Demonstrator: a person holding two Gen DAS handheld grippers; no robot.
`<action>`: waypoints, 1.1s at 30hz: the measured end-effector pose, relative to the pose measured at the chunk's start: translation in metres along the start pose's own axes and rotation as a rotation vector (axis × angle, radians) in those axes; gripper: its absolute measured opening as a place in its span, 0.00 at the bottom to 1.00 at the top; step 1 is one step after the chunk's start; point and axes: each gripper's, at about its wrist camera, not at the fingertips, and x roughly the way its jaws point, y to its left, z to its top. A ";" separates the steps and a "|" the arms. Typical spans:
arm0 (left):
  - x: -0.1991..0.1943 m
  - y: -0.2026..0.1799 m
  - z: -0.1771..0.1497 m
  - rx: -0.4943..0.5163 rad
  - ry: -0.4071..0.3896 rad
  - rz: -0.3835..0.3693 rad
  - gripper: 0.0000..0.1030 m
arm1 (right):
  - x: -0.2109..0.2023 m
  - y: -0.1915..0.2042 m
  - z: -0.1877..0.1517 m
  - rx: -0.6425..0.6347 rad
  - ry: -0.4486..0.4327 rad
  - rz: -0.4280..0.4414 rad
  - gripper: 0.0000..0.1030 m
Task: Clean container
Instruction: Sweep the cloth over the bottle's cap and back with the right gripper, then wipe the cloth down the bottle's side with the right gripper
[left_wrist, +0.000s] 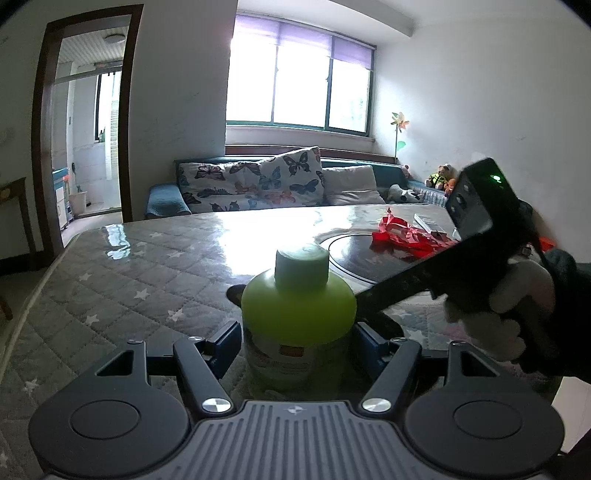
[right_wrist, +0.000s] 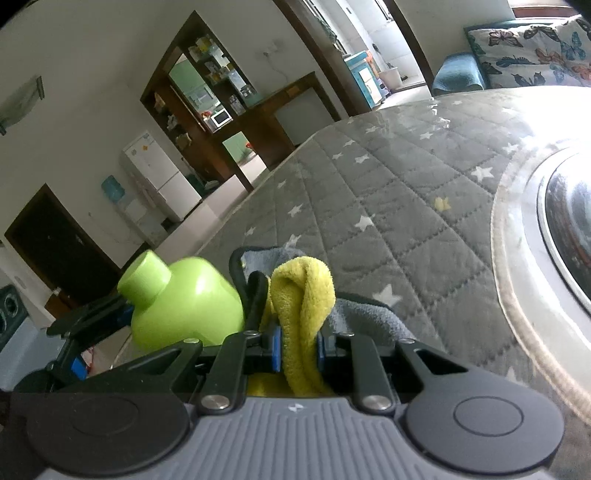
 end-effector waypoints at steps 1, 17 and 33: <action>-0.001 0.000 0.000 0.002 0.000 0.002 0.69 | -0.002 0.001 -0.003 0.000 -0.001 0.001 0.17; -0.001 0.003 -0.001 0.007 -0.003 -0.004 0.68 | -0.023 0.016 0.017 0.008 -0.100 0.072 0.17; 0.000 0.004 -0.003 0.002 -0.007 -0.012 0.69 | 0.009 0.001 0.010 0.021 -0.007 0.011 0.17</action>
